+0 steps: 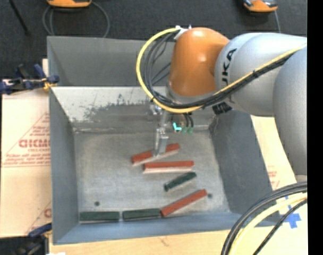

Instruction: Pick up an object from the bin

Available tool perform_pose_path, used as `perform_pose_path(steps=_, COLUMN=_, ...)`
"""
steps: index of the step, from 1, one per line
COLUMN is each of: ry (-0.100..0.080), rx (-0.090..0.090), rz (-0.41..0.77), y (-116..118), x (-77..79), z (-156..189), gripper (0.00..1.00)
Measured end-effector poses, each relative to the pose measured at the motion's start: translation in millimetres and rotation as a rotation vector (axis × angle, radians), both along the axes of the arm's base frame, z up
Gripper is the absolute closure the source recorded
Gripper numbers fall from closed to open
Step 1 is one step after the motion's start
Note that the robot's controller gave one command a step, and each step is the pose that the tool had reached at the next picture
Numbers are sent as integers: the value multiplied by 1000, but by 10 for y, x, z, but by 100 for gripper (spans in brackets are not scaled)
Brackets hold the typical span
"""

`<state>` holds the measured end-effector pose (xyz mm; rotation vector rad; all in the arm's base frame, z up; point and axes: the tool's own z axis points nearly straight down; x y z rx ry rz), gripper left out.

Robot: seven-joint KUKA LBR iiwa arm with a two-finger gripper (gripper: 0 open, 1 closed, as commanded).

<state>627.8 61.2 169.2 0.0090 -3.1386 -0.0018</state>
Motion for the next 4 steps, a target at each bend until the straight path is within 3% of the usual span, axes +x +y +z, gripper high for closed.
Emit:
perform_pose_path(steps=1, ry=0, rx=-2, rz=142, y=-32, x=-112, z=-1019, gripper=0)
perform_pose_path(steps=2, ry=-10, rx=0, rz=138, y=-27, x=-67, z=-930, gripper=100)
perform_pose_path(steps=3, ry=-13, rx=-2, rz=304, y=197, x=49, z=-341, gripper=100)
perform_pose_path(steps=4, ry=-9, rx=1, rz=301, y=200, x=36, z=-361, gripper=0)
